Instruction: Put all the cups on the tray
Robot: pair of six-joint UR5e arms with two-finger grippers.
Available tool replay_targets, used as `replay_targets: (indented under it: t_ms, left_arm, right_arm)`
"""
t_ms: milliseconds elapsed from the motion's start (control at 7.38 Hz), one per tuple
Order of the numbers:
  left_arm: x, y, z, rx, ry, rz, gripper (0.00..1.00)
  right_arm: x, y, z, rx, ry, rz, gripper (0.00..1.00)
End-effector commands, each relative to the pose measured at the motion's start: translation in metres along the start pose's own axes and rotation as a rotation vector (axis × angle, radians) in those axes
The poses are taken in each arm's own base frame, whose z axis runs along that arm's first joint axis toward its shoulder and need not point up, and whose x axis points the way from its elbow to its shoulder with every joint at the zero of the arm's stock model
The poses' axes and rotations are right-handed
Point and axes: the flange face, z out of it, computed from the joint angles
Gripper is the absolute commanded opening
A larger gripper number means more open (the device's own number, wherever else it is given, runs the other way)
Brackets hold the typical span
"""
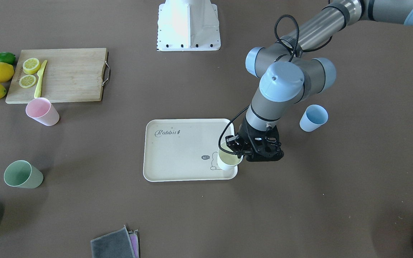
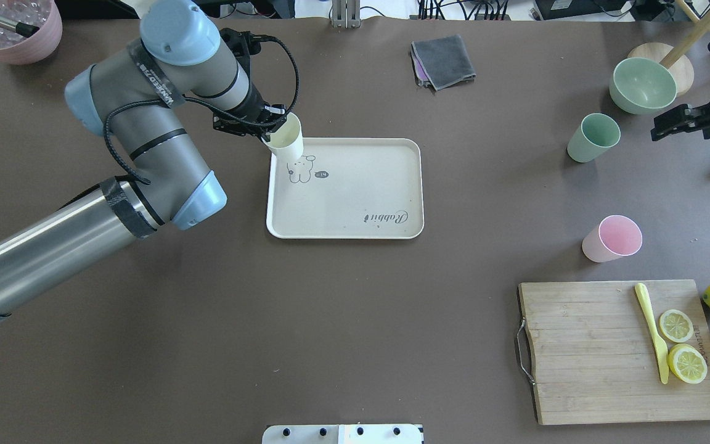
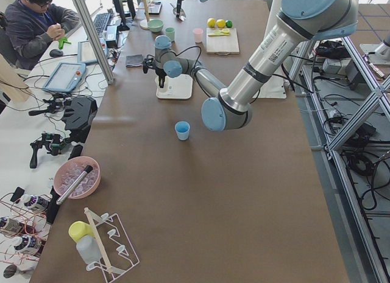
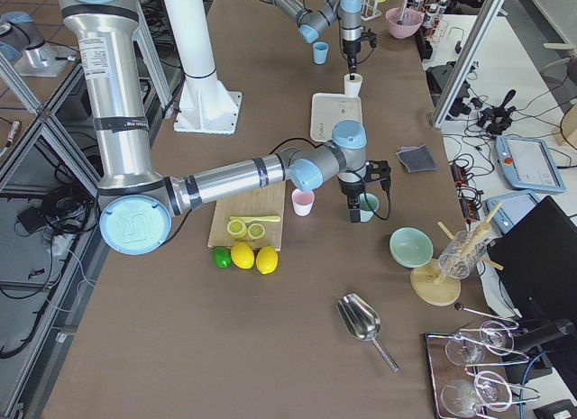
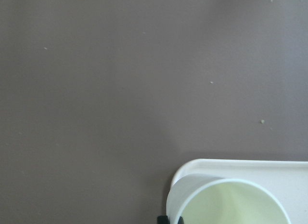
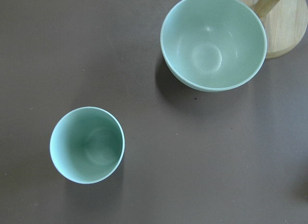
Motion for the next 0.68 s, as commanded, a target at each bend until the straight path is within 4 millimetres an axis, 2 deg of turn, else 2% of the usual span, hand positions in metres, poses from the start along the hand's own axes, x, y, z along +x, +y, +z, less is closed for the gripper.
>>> replay_targets:
  t_ms: [0, 136, 271, 407, 542]
  left_arm:
    - [0.016, 0.007, 0.020, 0.019, -0.031, 0.001, 0.00]
    - [0.016, 0.009, 0.020, 0.018, -0.031, 0.007, 0.39]
    - [0.014, 0.011, 0.022, 0.020, -0.027, 0.026, 0.97]
    - [0.015, 0.011, 0.018, 0.036, -0.022, 0.032, 0.98]
    - [0.014, 0.003, -0.005, 0.055, 0.001, 0.049, 0.98]
  right_arm:
    - [0.001, 0.001, 0.000, -0.002, 0.001, 0.001, 1.00]
    - [0.001, 0.001, 0.000, -0.002, 0.001, 0.001, 1.00]
    - [0.001, 0.001, 0.001, -0.003, 0.002, 0.002, 1.00]
    - [0.001, 0.000, 0.001, -0.002, 0.001, 0.001, 1.00]
    - [0.001, 0.001, 0.001, -0.003, 0.000, 0.001, 1.00]
